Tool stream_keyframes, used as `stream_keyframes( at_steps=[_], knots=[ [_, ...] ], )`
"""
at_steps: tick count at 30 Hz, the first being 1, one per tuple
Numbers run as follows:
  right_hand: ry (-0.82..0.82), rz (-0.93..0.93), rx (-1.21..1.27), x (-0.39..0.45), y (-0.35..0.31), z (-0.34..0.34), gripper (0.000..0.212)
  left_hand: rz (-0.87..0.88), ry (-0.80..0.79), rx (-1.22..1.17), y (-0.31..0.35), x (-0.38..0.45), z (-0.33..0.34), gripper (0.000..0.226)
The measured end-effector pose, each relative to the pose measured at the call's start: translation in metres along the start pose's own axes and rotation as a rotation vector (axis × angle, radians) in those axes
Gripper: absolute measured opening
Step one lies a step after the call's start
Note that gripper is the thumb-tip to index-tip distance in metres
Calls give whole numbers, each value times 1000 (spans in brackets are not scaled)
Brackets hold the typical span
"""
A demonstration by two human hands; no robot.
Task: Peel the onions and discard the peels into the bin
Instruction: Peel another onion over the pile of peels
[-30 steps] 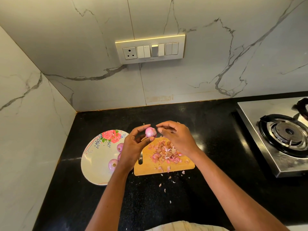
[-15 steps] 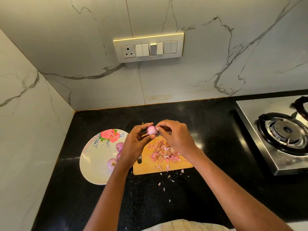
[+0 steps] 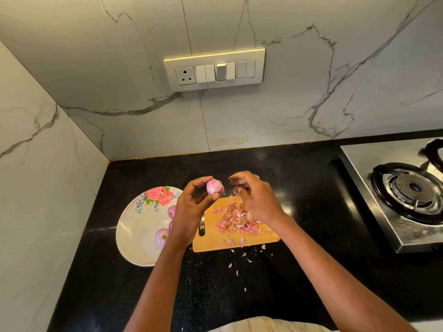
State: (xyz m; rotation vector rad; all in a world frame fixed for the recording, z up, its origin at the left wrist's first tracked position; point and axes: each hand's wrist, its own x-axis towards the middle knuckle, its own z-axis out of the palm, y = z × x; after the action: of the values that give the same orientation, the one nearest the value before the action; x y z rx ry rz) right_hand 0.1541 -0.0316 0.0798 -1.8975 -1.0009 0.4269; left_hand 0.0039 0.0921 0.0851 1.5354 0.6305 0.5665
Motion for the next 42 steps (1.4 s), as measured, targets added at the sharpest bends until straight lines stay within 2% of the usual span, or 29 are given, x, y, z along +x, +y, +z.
stream_keyframes(
  at_steps=[2, 6, 9, 13, 15, 17, 22, 28, 33, 38, 42],
  knots=[
    [-25, -8, 31, 1, -5, 0, 29, 8, -4, 4, -1, 0, 0, 43],
    [1, -24, 109, 5, -12, -1, 13, -20, -47, -3, -3, 1, -1, 44],
    [10, -22, 108, 6, -13, -2, 12, -54, -57, -28, -5, 2, -1, 45],
    [-1, -7, 145, 4, -12, -4, 14, -73, -54, -56, -5, 1, 0, 48],
    [-18, -27, 87, 3, -9, -5, 13, -88, -52, -98, -4, 1, 0, 50],
    [-26, -44, 41, 1, -8, -5, 20, -110, -51, -135, -5, 2, 0, 52],
    [-16, -68, 139, 1, -11, -6, 27, -118, -91, -81, -5, 3, -1, 49],
    [73, -120, 156, -2, -14, -3, 38, -147, -106, -207, 1, 2, 3, 50],
    [81, -97, 199, -3, -15, -3, 43, -192, -128, -304, 0, 2, 3, 46],
    [65, -79, 187, -4, -13, -1, 38, -168, -141, -236, 4, 2, 7, 47],
    [77, -78, 215, -2, -13, -1, 33, -99, -96, -147, 6, 2, 10, 36]
  ],
)
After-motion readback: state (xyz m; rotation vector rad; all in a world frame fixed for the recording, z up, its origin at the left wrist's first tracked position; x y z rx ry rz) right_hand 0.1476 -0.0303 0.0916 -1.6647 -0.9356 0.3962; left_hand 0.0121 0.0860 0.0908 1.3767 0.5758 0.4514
